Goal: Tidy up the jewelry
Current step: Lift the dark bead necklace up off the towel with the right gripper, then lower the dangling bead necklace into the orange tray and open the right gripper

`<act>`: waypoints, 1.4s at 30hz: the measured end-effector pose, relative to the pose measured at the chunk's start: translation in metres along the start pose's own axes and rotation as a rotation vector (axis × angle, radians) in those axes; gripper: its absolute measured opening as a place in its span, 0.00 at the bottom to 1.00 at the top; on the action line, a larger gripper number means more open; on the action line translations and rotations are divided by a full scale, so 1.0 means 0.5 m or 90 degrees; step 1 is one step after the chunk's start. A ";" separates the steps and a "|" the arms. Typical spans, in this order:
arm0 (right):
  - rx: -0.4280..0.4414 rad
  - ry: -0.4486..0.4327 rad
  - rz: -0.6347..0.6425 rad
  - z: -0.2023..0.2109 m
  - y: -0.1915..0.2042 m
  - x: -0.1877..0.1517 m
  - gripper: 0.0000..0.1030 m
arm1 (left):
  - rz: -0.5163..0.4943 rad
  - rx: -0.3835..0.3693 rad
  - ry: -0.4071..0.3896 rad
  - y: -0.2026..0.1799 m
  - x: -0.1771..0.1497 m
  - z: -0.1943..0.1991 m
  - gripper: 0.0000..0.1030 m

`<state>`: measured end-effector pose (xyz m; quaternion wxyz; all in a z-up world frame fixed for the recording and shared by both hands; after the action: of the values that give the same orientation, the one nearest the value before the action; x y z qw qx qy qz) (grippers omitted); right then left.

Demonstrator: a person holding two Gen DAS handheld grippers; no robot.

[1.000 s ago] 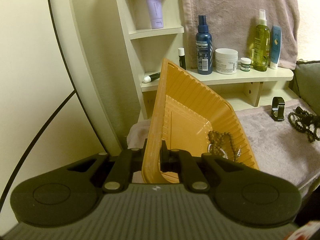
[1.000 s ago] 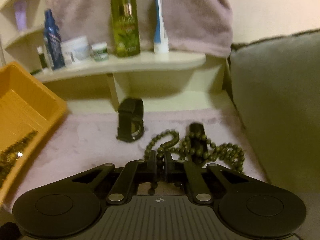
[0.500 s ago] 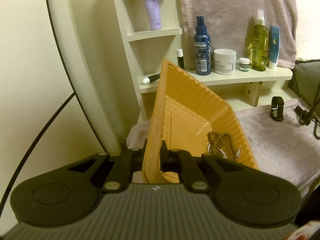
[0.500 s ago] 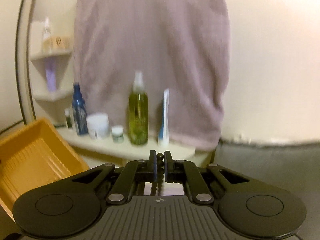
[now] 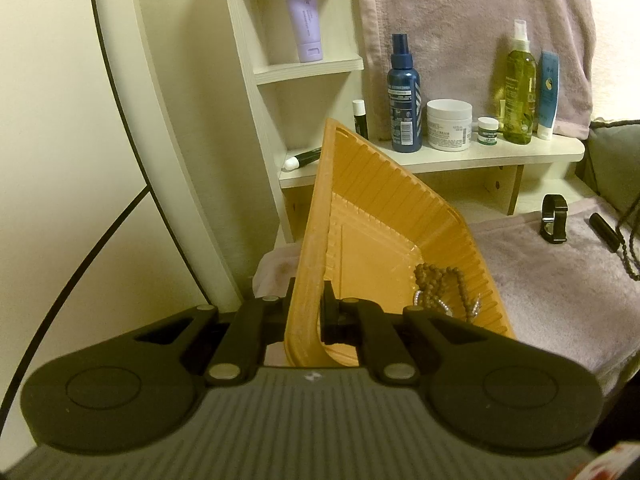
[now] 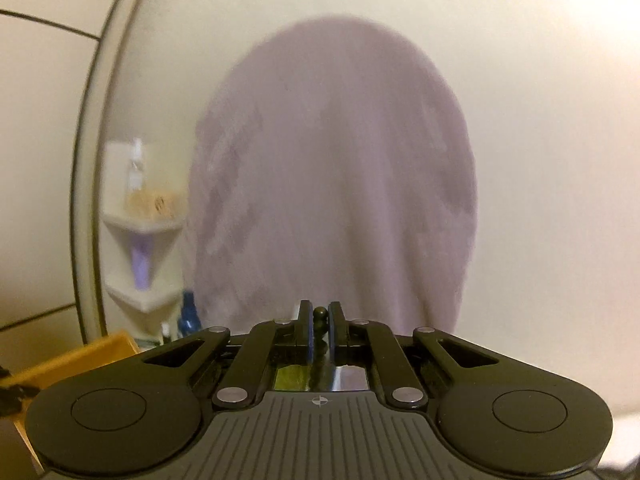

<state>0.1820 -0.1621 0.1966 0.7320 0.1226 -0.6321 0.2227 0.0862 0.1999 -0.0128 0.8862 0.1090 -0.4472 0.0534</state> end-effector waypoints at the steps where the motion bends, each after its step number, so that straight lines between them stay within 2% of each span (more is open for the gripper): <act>1: 0.006 -0.008 0.004 0.001 0.005 0.016 0.07 | 0.000 0.000 0.000 0.000 0.001 0.001 0.07; 8: 0.077 -0.067 0.017 0.001 0.060 0.126 0.07 | 0.001 0.000 0.001 0.000 0.003 0.001 0.07; 13: 0.146 -0.116 0.013 -0.013 0.133 0.205 0.07 | 0.003 -0.002 0.000 0.002 0.003 0.002 0.07; 18: 0.215 -0.144 0.016 -0.045 0.228 0.247 0.07 | 0.007 -0.003 0.000 0.005 0.001 0.002 0.07; 22: 0.249 -0.143 0.007 -0.087 0.286 0.250 0.07 | 0.010 -0.005 0.001 0.008 0.000 0.000 0.07; 26: 0.263 -0.104 -0.014 -0.143 0.320 0.210 0.07 | 0.013 -0.006 0.000 0.009 0.000 -0.001 0.07; 29: 0.269 -0.049 -0.029 -0.191 0.338 0.140 0.07 | 0.015 -0.005 0.000 0.010 -0.001 -0.001 0.07; 36: 0.297 0.118 -0.052 -0.289 0.375 -0.052 0.07 | 0.017 -0.006 0.000 0.011 -0.002 -0.001 0.07; 39: 0.320 0.173 -0.058 -0.312 0.394 -0.114 0.07 | 0.017 -0.006 0.000 0.010 -0.002 -0.001 0.07; 42: 0.343 0.204 -0.059 -0.319 0.416 -0.149 0.07 | 0.017 -0.006 0.000 0.010 0.000 -0.002 0.07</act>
<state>0.2134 0.0799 0.0752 0.7728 0.3040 -0.4205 0.3654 0.0858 0.2050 -0.0128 0.8859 0.0988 -0.4488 0.0630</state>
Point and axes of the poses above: each gripper's, at about its wrist camera, not at the fingertips, and z roughly against the way its jaws point, y to its left, x to its top, the point moved 5 cm from there along -z, roughly the way its jaws point
